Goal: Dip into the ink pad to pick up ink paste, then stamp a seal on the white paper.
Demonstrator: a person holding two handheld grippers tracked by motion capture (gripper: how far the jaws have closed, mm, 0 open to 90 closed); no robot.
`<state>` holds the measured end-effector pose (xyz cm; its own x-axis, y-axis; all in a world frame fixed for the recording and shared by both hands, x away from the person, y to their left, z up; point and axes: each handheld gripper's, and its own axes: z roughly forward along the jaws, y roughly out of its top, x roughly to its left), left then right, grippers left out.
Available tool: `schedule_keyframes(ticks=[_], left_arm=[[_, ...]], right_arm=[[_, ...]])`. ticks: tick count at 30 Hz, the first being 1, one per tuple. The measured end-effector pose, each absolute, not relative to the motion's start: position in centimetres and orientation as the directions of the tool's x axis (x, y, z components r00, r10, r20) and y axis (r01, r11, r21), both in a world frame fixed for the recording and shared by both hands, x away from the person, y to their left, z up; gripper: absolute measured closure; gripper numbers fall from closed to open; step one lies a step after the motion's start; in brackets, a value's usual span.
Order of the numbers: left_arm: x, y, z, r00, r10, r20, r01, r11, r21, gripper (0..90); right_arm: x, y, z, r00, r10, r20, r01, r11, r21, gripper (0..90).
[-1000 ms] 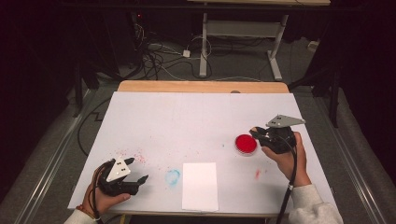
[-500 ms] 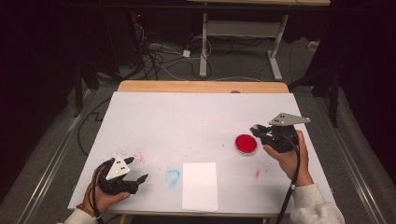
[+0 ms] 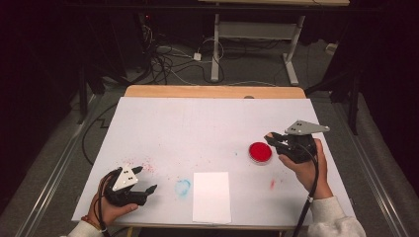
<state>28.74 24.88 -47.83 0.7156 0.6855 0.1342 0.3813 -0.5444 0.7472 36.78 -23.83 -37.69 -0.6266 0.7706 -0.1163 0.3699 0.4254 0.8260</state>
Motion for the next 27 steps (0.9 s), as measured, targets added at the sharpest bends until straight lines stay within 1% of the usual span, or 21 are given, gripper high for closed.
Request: schedule_keyframes(ticks=[7,17,27], left_arm=[[28.9,24.9,-47.9,0.717,0.685,0.13,0.384,-0.544,0.746,20.8],[28.6,24.7,-47.6,0.719,0.68,0.146,0.369,-0.551,0.748,20.7],[28.3,24.8,-47.5,0.716,0.681,0.151,0.37,-0.554,0.745,20.7]], right_arm=[[36.5,-23.7,-37.4,-0.634,0.765,-0.115,0.359,0.423,0.832,76.3],[35.1,-22.3,-36.7,-0.683,0.719,-0.126,0.316,0.446,0.837,76.3],[34.3,-21.2,-36.6,-0.709,0.692,-0.135,0.296,0.466,0.834,76.3]])
